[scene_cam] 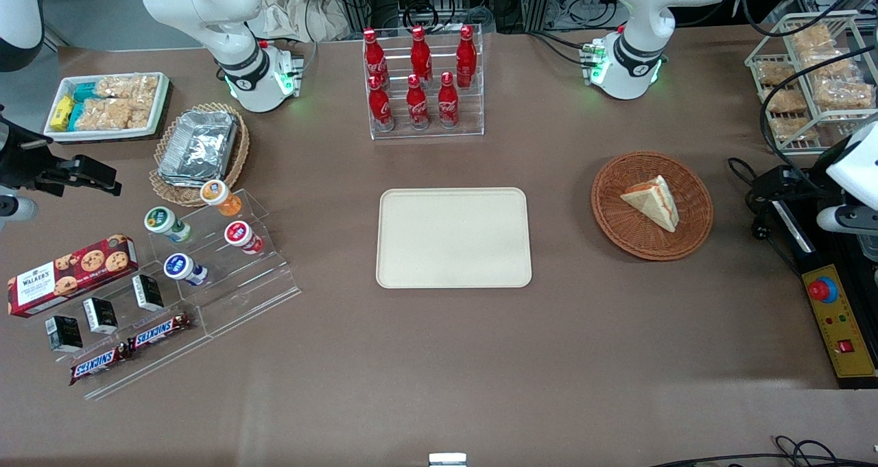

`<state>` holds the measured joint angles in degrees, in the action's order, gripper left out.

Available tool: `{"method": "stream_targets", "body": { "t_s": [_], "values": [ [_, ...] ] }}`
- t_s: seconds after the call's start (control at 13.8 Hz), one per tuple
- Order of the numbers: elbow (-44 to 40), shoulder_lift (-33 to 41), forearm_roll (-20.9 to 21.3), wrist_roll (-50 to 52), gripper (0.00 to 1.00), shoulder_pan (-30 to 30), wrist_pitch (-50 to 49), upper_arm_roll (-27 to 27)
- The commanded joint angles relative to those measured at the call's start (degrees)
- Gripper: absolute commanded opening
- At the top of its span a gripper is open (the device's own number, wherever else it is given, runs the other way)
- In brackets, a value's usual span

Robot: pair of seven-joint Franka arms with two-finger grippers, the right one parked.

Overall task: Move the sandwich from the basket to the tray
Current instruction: 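Move the left gripper toward the wicker basket above the sandwich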

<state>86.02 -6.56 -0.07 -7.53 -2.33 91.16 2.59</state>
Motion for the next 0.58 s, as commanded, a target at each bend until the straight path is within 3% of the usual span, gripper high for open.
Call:
{"method": "stream_targets", "body": {
  "t_s": [0.0,0.51],
  "values": [
    [-1.4,-0.4,0.3,-0.9,1.0,0.0,-1.2,0.1],
    [-1.4,-0.3,0.2,-0.6,1.0,0.0,-1.2,0.0]
  ]
}}
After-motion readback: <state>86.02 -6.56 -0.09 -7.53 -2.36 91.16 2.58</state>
